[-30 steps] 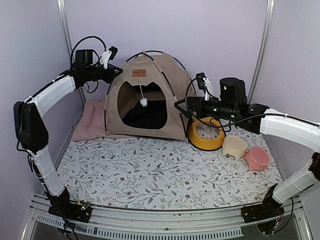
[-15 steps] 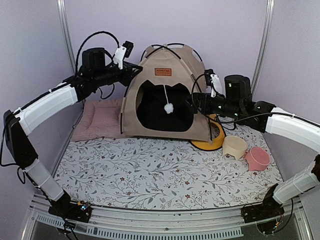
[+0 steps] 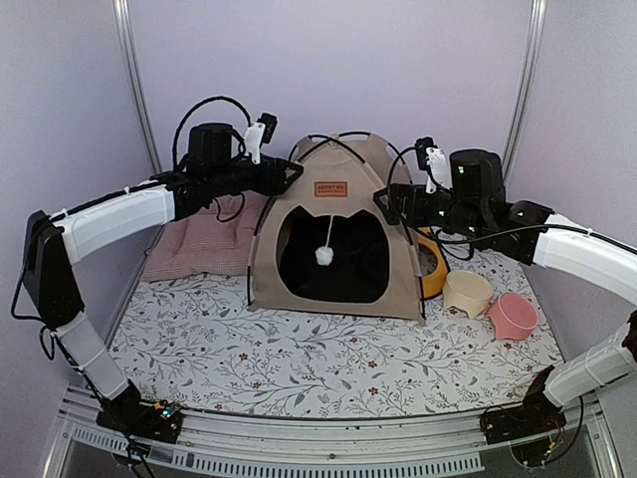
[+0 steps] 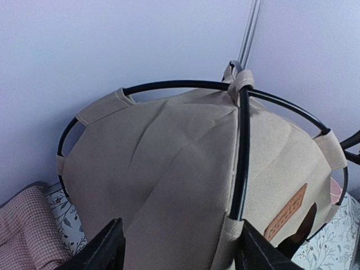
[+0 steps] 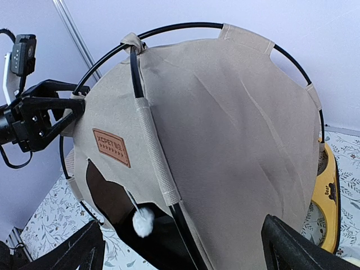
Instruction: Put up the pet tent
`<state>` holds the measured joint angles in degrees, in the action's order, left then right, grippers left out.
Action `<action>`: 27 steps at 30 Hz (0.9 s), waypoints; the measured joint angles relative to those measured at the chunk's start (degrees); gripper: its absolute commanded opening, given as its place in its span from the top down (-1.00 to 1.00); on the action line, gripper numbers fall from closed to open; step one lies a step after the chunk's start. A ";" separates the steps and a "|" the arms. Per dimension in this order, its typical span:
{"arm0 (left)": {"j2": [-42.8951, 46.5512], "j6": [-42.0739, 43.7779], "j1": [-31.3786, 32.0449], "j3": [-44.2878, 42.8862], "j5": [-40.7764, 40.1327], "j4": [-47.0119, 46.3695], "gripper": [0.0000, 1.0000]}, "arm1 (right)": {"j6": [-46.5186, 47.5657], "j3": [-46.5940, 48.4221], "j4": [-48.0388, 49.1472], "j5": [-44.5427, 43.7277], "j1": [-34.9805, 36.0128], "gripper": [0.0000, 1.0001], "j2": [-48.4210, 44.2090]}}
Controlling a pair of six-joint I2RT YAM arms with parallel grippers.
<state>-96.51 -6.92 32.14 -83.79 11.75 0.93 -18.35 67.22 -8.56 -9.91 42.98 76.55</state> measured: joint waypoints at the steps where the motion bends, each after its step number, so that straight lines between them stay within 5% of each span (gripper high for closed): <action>1: 0.28 -0.66 0.07 0.66 -0.98 -0.74 -0.59 | 0.00 0.00 -0.11 -0.24 0.00 -0.98 -0.20; 6: 4.50 -2.36 -0.02 4.72 -5.29 -2.19 -0.92 | 0.02 -0.26 -0.20 -2.14 0.00 -0.98 -1.60; 16: 17.75 -8.31 -3.08 11.96 -13.88 -3.30 -0.93 | 0.17 -2.78 1.77 -5.64 0.00 -0.98 -3.54; 27: 19.52 -20.87 -18.75 24.04 -21.20 1.73 -0.92 | 0.90 -4.61 4.92 -6.01 0.00 -0.98 -5.86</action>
<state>-76.99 -27.79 13.39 -59.75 -9.45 2.66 -17.45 62.61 -3.64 -15.92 42.98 70.70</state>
